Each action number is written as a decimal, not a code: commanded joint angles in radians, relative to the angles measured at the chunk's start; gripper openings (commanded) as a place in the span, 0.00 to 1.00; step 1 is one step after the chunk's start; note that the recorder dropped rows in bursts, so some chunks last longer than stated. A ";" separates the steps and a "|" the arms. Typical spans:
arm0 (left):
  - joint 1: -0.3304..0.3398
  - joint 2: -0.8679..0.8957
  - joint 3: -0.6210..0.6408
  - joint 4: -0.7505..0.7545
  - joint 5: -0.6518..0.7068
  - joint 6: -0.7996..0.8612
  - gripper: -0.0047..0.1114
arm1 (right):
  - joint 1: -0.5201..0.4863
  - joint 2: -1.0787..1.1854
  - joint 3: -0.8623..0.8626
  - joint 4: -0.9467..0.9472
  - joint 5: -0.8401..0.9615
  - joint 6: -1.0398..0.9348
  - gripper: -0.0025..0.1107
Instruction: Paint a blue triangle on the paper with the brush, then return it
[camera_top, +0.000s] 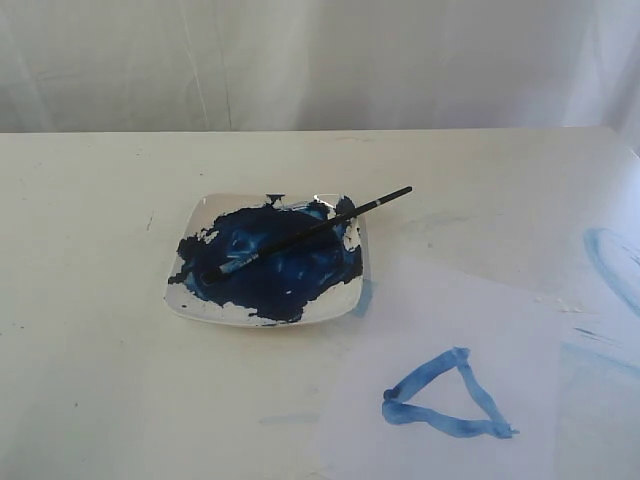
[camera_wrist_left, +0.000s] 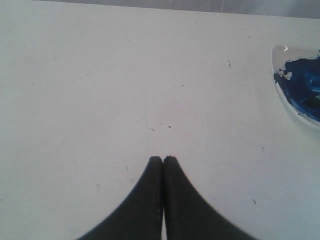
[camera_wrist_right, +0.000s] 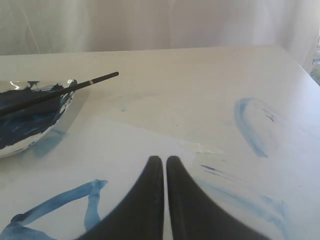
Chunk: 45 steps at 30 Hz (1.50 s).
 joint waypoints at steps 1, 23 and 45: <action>0.002 -0.005 0.001 0.000 -0.005 -0.007 0.04 | -0.038 -0.015 0.001 0.019 0.021 -0.029 0.05; 0.002 -0.005 0.001 0.000 -0.005 -0.007 0.04 | -0.072 -0.015 0.001 -0.051 0.028 -0.019 0.05; -0.020 -0.005 0.001 0.000 -0.005 -0.007 0.04 | -0.076 -0.015 0.001 -0.062 0.028 -0.019 0.05</action>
